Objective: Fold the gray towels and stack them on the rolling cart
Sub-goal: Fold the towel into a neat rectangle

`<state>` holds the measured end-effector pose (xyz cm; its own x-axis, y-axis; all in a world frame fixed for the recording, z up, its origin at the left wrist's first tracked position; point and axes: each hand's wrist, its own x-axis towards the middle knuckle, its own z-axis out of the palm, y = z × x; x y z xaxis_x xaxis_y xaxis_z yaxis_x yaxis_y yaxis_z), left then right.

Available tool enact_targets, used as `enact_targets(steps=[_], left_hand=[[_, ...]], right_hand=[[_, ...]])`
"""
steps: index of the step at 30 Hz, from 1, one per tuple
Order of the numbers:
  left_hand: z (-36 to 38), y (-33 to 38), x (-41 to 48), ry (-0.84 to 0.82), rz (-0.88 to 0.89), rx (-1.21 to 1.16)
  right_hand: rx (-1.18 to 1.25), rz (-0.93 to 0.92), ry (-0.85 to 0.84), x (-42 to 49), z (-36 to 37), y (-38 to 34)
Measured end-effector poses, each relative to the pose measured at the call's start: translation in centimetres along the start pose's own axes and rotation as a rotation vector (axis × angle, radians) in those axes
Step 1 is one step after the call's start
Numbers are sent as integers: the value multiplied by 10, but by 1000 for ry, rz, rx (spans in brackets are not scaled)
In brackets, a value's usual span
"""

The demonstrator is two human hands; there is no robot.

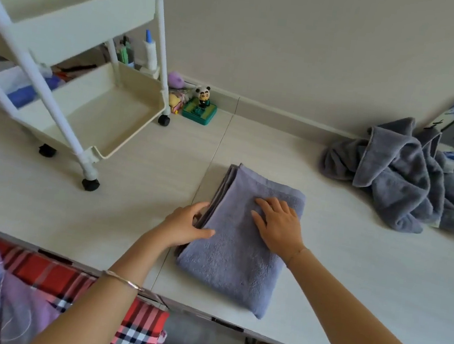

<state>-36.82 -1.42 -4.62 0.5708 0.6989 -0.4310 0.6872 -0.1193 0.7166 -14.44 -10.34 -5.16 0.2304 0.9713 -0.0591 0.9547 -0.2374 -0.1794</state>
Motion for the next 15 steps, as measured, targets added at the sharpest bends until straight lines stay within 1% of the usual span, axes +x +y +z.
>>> enact_targets(steps=[2, 3, 5, 8, 11, 12, 13, 15], left_hand=[[-3, 8, 5, 118, -21, 123], [-2, 11, 8, 151, -28, 124], [0, 11, 15, 183, -38, -24], [9, 15, 22, 282, -31, -286], [27, 24, 21, 345, -10, -373], [33, 27, 19, 338, -2, -384], [39, 27, 18, 321, 1, -390], [48, 24, 17, 295, 2, -402]], right_hand=[[-43, 96, -13, -12, -4, 12], [-63, 155, -26, -18, -6, 20], [-95, 266, -80, -33, -10, 31], [-109, 360, -154, -55, -19, 37], [4, 387, -204, -67, -28, 41], [49, 381, -188, -68, -32, 45], [89, 359, -128, -68, -36, 49], [135, 267, 69, -63, -37, 63]])
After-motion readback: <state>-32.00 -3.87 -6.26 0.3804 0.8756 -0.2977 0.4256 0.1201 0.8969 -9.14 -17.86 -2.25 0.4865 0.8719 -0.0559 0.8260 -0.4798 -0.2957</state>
